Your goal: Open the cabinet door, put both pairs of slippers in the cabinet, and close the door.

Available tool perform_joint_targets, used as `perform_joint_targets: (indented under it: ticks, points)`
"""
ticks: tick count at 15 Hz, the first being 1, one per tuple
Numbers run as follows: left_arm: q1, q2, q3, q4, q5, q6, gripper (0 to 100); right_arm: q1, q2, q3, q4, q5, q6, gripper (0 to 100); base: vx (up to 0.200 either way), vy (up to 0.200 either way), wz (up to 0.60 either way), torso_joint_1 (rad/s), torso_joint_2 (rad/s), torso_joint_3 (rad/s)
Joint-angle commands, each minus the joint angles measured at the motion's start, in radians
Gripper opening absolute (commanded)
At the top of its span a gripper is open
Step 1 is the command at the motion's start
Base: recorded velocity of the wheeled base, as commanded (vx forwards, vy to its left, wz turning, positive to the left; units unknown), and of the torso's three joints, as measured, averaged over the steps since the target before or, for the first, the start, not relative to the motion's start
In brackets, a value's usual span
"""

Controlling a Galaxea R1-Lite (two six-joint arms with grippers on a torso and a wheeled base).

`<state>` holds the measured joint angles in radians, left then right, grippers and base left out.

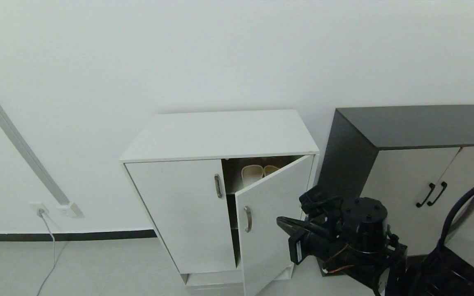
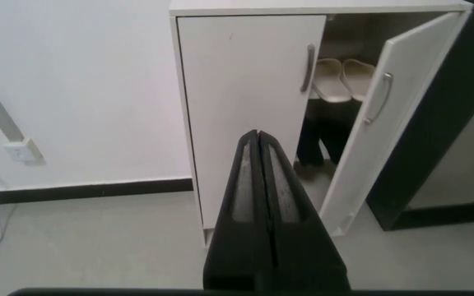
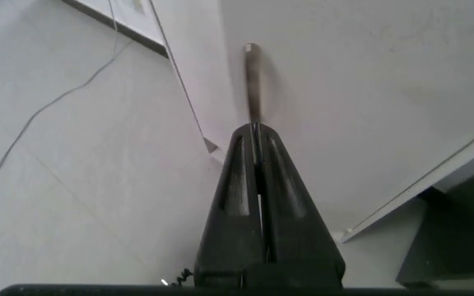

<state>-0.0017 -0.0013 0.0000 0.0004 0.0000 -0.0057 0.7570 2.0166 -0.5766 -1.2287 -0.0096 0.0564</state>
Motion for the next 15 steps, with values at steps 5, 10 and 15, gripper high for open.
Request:
perform_joint_targets:
  ticks: [5, 10, 15]
  points:
    - [0.0, 0.001, 0.0, 0.0, 0.0, 0.0, 0, -0.019, 0.119, -0.092, 0.002, 0.003, 0.003, 0, 0.0, 0.0, 0.0, 0.0, 0.0, 0.0]
    - [0.0, 0.001, 0.0, 0.0, 0.0, 0.0, 0, -0.059, 0.22, -0.233, 0.014, 0.003, 0.003, 0, 0.0, 0.0, 0.0, 0.0, 0.0, 0.0]
    - [0.0, 0.001, 0.0, 0.0, 0.0, 0.0, 0, -0.091, 0.26, -0.315, 0.04, 0.003, 0.003, 0, 0.0, 0.0, 0.0, 0.0, 0.0, 0.0]
